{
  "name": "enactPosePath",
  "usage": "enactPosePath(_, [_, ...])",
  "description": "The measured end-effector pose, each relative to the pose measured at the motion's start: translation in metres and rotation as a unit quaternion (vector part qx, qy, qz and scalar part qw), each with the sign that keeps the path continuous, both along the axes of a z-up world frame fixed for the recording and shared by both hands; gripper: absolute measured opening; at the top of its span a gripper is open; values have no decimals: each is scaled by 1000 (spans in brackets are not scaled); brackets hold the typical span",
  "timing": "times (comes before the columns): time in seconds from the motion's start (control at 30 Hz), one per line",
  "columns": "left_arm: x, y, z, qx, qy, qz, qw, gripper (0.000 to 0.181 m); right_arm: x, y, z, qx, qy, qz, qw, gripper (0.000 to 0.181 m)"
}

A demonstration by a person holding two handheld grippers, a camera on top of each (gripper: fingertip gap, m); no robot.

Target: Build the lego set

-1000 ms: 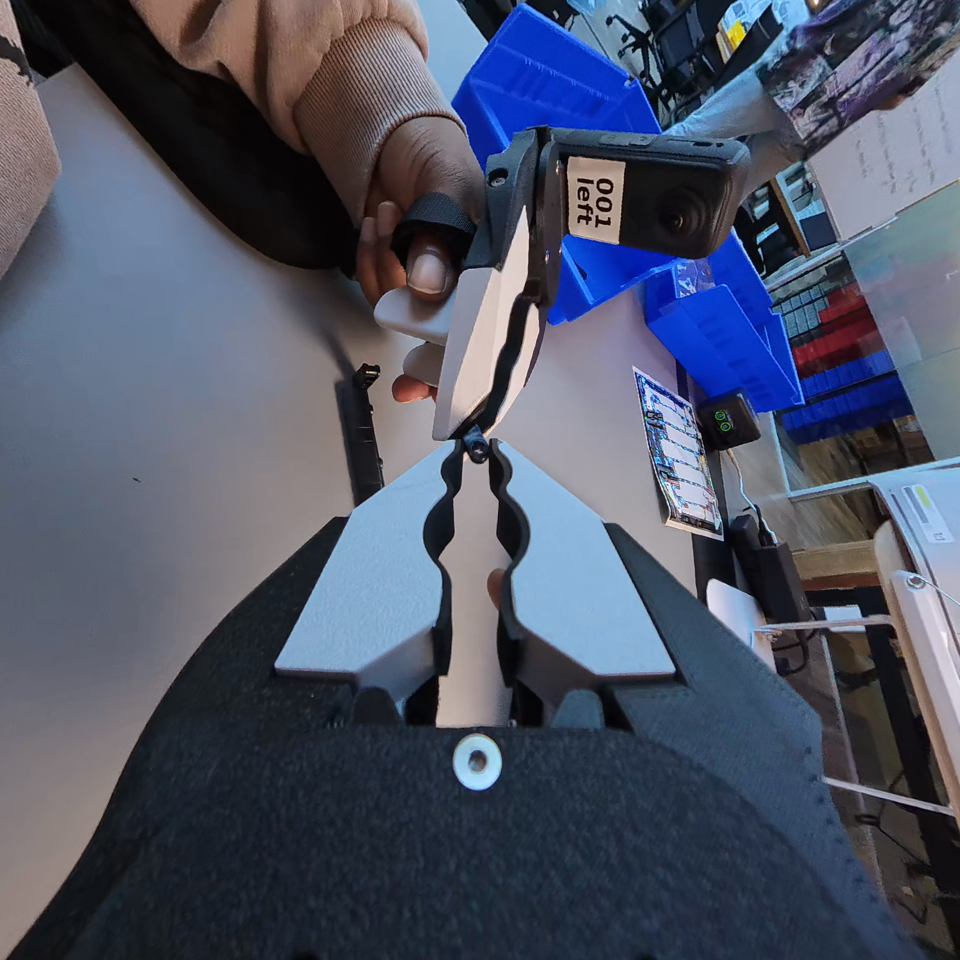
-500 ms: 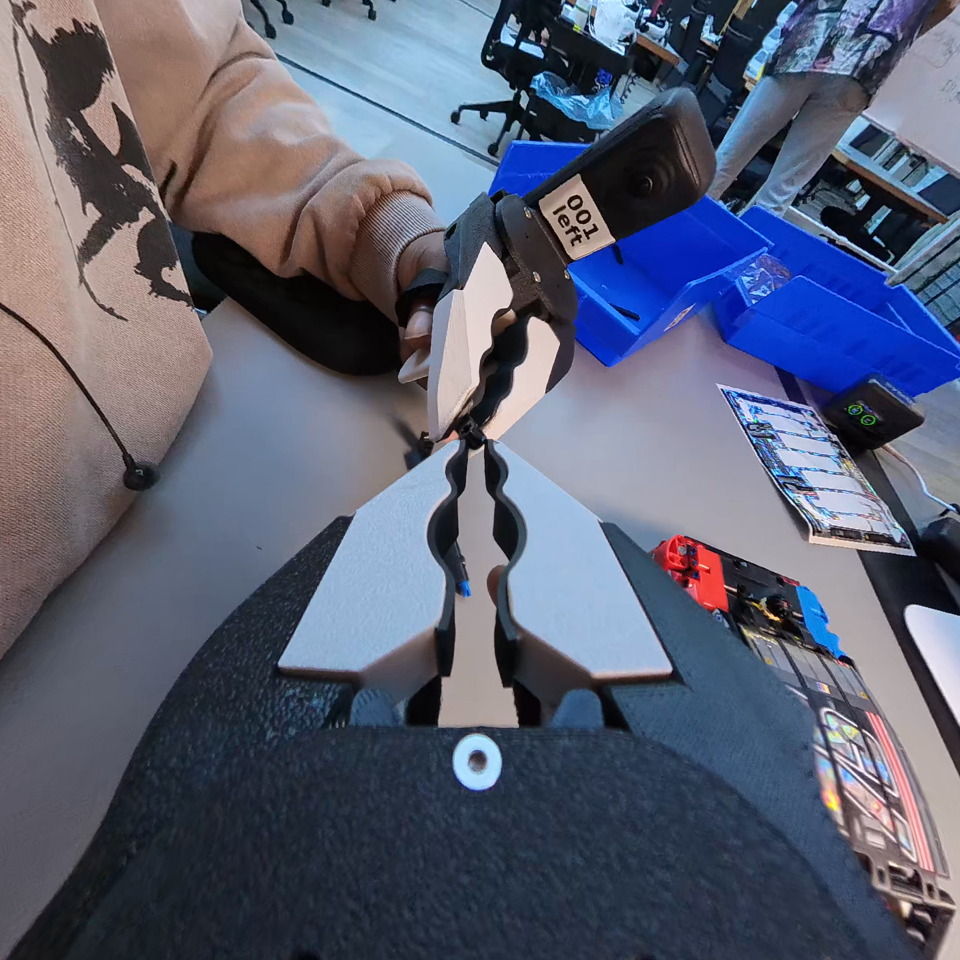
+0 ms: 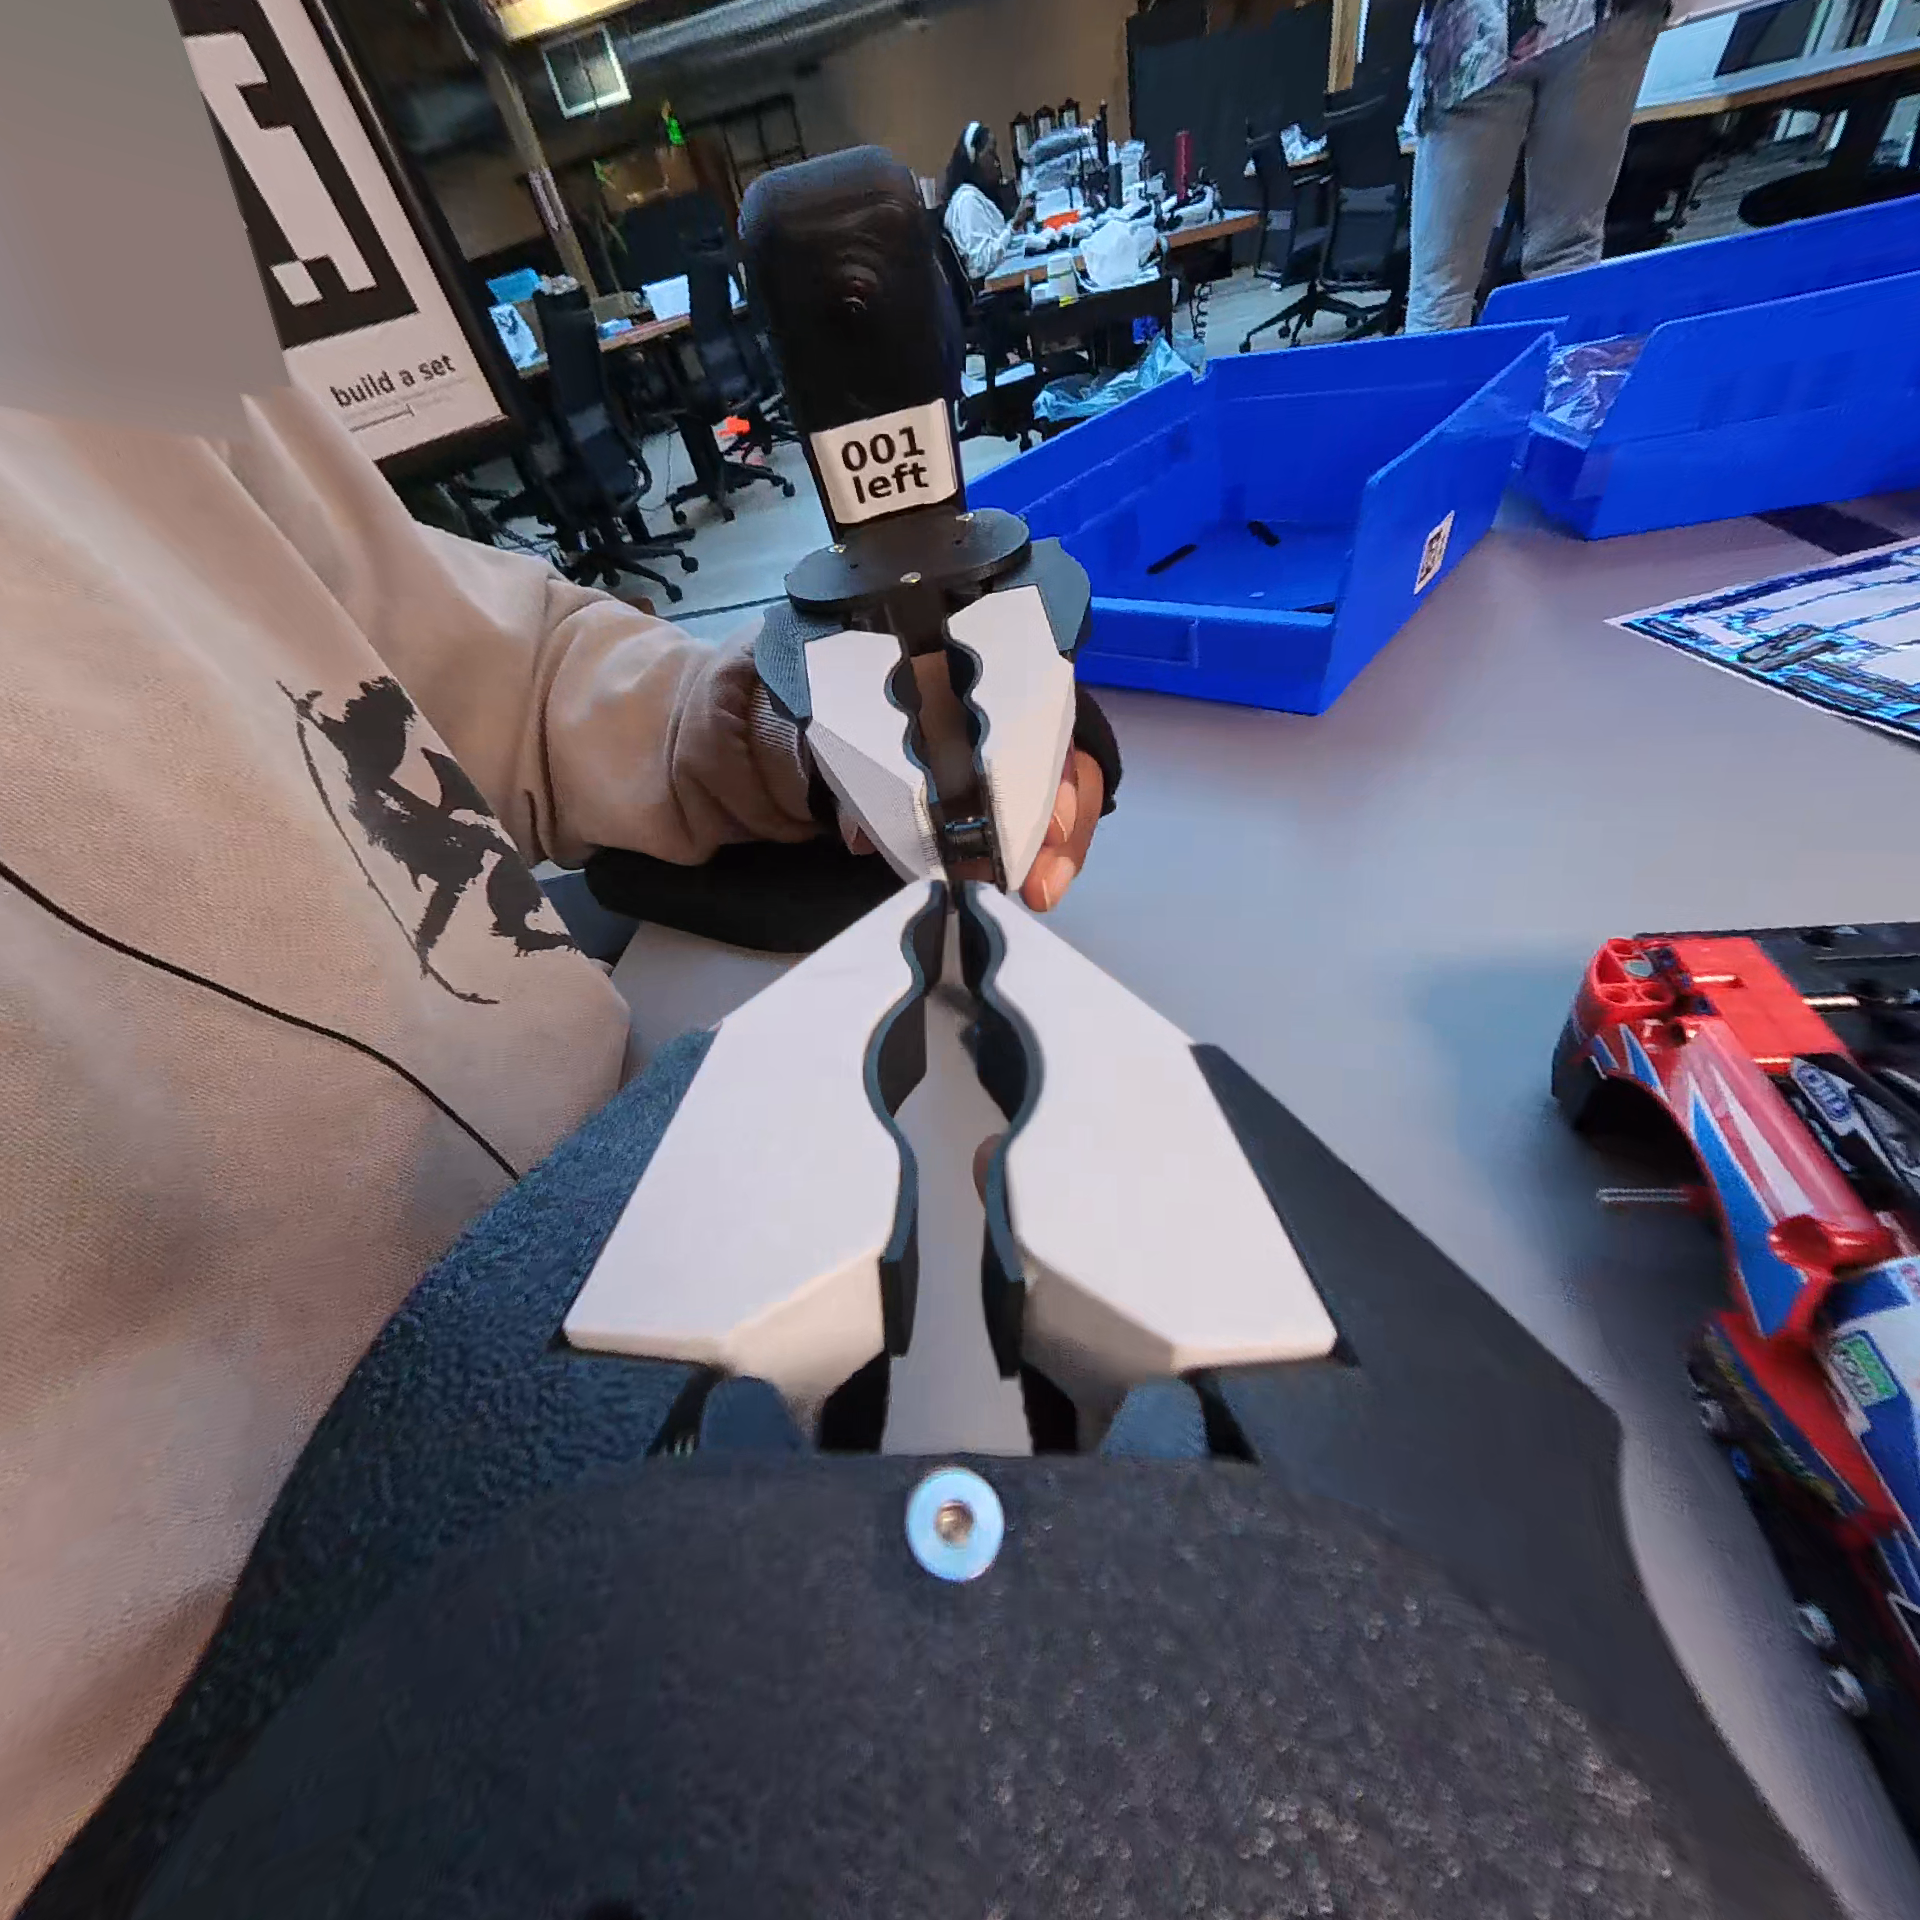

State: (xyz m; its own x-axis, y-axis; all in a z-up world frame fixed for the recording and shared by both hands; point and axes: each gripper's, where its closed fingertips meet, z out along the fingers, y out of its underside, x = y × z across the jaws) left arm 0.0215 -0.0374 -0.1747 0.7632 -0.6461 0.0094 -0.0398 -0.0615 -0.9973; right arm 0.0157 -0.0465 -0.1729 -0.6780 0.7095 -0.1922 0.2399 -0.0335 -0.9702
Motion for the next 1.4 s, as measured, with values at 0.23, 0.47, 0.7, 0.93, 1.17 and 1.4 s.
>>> enactPosePath(0.23, [3, -1, 1, 6, 8, -3, 1000, 5, 2, 2, 3, 0, 8, 3, 1000, 0])
enactPosePath(0.47, [10, -3, -5, 6, 36, -13, 999, 5, 5, -1, 3, 10, 11, 10, 1000, 10])
enactPosePath(0.7, [14, -4, -5, 10, 42, -18, 999, 5, 8, -4, 4, 19, 17, 24, 999, 6])
enactPosePath(0.93, [17, -6, -5, 8, 30, -31, 999, 6, 11, -5, 3, 23, 22, 35, 999, 5])
enactPosePath(1.17, [17, -6, -8, -14, 15, -33, 999, 22, 9, -1, 11, -1, 32, 21, 999, 5])
enactPosePath(1.4, [25, -9, -10, -21, 17, -52, 998, 5, 13, -14, 4, 14, 29, 46, 998, 5])
